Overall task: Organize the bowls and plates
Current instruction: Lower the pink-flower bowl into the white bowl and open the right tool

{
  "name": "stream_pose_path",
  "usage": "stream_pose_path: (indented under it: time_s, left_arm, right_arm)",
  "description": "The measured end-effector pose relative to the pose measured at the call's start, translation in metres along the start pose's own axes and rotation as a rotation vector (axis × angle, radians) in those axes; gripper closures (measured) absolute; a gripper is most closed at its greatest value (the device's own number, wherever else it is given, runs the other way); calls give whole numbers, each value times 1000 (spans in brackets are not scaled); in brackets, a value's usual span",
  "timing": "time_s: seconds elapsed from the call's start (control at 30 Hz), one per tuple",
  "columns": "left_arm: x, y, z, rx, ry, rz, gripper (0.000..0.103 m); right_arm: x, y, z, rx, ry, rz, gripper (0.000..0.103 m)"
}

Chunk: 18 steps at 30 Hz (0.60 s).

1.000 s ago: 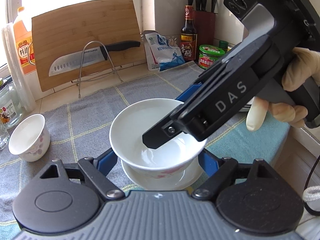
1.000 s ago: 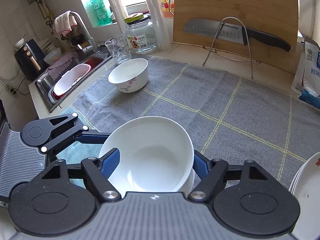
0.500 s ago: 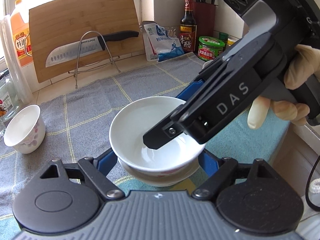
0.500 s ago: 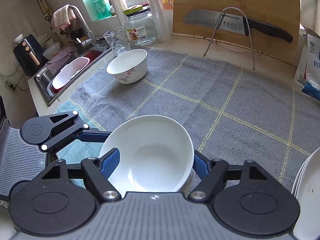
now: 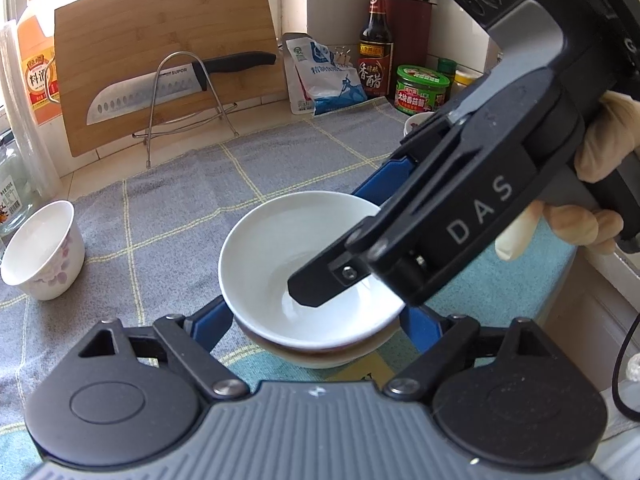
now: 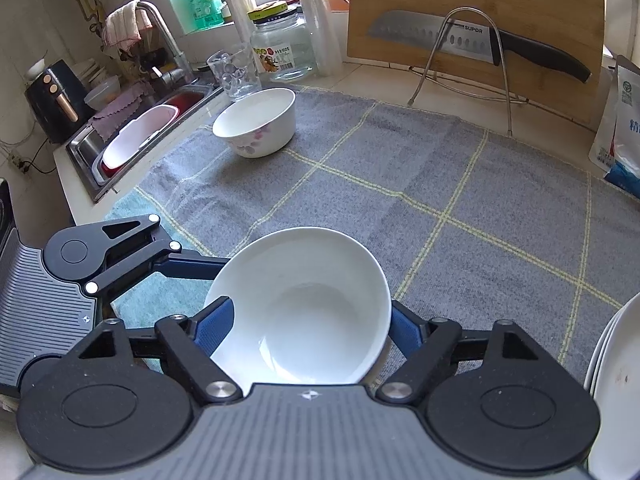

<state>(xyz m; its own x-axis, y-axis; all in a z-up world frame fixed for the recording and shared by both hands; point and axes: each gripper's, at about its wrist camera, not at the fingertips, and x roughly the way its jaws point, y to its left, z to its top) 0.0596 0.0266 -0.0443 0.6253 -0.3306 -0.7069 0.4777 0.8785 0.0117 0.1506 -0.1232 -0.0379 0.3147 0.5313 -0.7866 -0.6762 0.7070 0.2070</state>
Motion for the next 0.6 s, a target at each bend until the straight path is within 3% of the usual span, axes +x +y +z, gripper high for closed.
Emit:
stream_pose_path:
  time_s: [0.2,0.6]
  left_arm:
    - [-6,-2,-1,32,-22,7,6]
    - [-37,12,-14,24,-27,-6,5]
  right_arm:
    - [-3,3,0,-18,-15,-6,1]
    - [-7,13,18,-82,-42,-32,0]
